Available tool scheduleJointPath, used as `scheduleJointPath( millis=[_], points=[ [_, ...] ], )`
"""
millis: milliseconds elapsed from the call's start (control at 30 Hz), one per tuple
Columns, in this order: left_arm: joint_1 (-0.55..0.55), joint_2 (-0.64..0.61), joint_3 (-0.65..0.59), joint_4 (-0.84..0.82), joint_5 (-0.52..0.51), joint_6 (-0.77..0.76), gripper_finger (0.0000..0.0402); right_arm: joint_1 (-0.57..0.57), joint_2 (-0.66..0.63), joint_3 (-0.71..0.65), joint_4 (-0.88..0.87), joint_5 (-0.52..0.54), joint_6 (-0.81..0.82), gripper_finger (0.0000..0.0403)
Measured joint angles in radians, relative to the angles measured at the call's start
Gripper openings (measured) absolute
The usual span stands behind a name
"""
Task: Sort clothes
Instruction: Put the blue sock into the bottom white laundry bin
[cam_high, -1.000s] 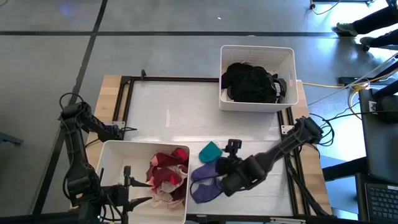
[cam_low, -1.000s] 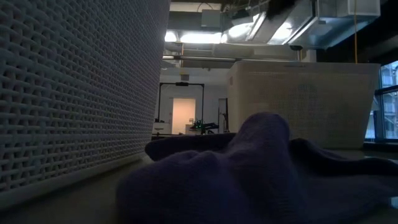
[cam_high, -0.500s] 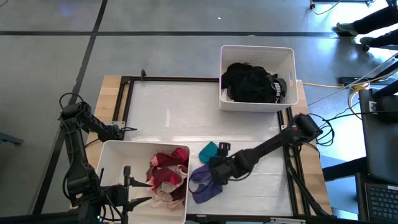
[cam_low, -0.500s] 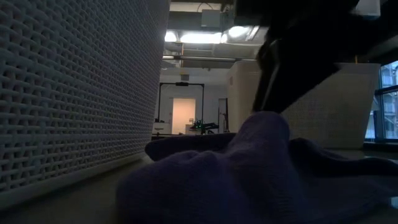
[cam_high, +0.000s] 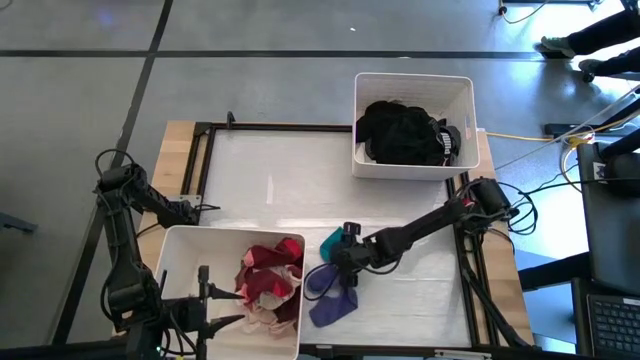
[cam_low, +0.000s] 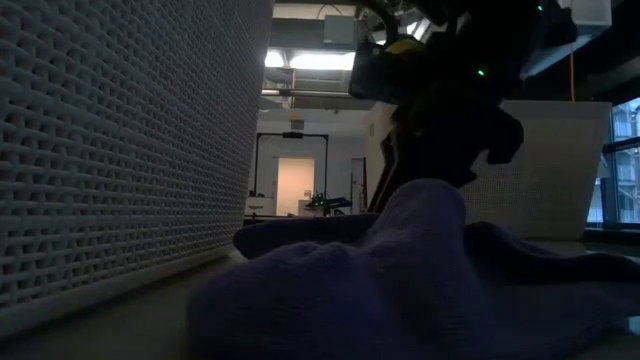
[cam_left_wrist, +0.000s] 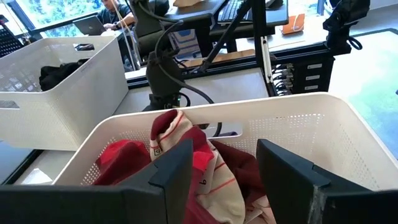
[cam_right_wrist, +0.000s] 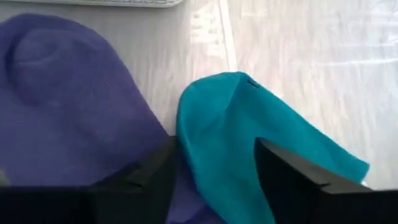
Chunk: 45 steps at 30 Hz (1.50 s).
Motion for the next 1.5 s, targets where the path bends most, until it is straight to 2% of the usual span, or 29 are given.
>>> scheduleJointPath(
  millis=[333, 367, 567, 733, 1200, 1500],
  points=[
    [0.0, 0.0, 0.0, 0.0, 0.0, 0.0, 0.0169, 0.001, 0.001, -0.027, 0.013, 0.001, -0.045, 0.0022],
    [0.0, 0.0, 0.0, 0.0, 0.0, 0.0, 0.0169, 0.001, 0.001, -0.027, 0.022, 0.0, -0.05, 0.0012],
    [0.0, 0.0, 0.0, 0.0, 0.0, 0.0, 0.0169, 0.002, -0.001, -0.003, 0.005, 0.0, -0.056, 0.0025],
    [0.0, 0.0, 0.0, 0.0, 0.0, 0.0, 0.0169, 0.01, -0.021, 0.057, -0.09, 0.01, -0.072, 0.0006],
    [0.0, 0.0, 0.0, 0.0, 0.0, 0.0, 0.0169, 0.097, -0.133, 0.332, -0.418, 0.194, -0.089, 0.001],
    [0.0, 0.0, 0.0, 0.0, 0.0, 0.0, 0.0169, 0.103, -0.137, 0.545, -0.37, 0.194, -0.218, 0.0006]
  ],
)
